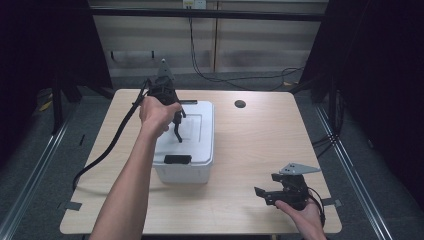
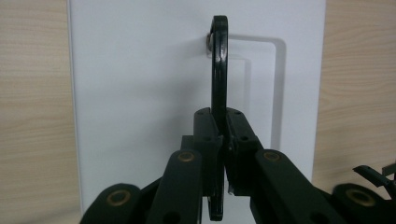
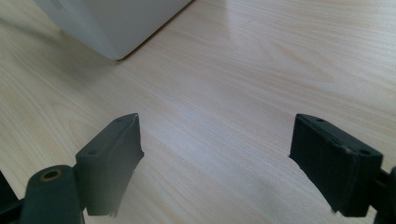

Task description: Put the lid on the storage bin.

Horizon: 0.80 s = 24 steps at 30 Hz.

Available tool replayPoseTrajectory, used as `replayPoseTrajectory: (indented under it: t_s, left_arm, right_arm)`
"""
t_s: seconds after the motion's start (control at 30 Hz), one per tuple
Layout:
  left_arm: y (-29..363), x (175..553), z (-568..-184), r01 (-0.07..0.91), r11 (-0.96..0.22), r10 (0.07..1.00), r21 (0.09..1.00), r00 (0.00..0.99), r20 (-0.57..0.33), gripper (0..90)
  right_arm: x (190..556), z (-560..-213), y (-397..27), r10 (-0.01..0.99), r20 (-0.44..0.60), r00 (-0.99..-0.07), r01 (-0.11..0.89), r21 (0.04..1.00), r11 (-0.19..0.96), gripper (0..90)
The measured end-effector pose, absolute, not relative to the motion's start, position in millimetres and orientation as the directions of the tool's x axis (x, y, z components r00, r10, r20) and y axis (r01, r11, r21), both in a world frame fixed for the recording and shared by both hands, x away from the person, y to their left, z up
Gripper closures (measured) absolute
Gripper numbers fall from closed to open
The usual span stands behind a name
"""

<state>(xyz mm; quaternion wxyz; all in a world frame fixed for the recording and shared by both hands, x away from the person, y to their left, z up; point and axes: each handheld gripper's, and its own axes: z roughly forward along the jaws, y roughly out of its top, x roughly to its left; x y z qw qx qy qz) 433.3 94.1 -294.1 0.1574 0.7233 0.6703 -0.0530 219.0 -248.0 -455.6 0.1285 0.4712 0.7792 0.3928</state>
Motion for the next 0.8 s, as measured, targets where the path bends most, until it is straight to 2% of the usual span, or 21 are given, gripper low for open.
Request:
replayPoseTrajectory:
  t_s: [0.43,0.8]
  left_arm:
    - [92.2,433.4,-295.5,0.987,-0.053,0.951,0.15,0.095,-0.292,84.8]
    - [87.1,434.4,-298.1,0.985,-0.077,0.96,0.155,0.116,-0.256,84.8]
  right_arm:
    - [218.9,-455.7,-247.7,0.835,0.17,-0.523,0.636,0.73,0.249,15.8]
    - [218.9,-455.7,-247.6,0.835,0.166,-0.524,0.632,0.733,0.251,15.8]
